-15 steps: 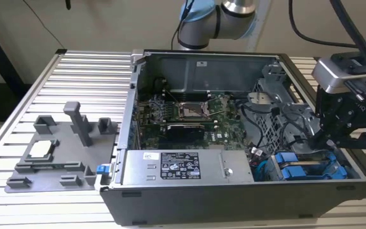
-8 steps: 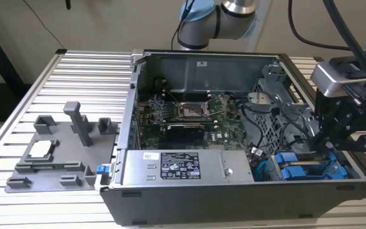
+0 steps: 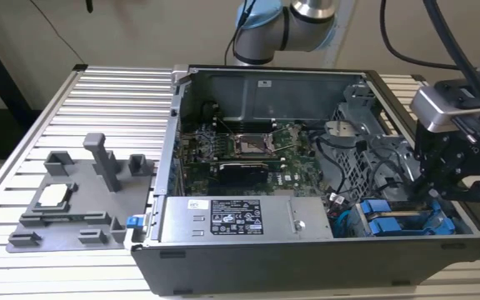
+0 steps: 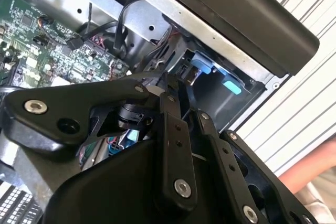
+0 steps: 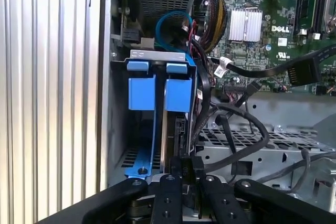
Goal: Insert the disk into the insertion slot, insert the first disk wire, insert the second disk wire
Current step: 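Insert the first disk wire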
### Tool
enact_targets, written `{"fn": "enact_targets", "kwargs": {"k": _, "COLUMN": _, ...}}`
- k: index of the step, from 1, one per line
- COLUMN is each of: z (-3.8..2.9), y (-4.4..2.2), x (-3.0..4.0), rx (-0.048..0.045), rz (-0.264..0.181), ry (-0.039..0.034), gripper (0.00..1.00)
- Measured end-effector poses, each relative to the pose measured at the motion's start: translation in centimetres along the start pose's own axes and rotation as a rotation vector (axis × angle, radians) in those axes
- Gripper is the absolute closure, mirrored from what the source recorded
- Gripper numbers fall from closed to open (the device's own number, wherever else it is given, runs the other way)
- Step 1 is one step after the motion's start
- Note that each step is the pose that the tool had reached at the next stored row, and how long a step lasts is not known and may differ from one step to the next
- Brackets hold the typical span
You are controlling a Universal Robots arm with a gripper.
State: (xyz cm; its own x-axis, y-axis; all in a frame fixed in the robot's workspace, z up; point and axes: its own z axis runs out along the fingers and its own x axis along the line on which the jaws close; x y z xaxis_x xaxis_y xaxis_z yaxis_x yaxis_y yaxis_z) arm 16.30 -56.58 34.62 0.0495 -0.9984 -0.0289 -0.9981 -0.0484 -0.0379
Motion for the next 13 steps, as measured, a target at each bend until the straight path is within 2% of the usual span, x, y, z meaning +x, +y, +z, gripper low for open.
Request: {"fn": "enact_targets", "kwargs": {"k": 13, "z": 0.56, "y": -0.12, "x": 0.18, "rx": 0.0042, "rz": 0.000, "ry": 0.0003, "gripper": 0.81}}
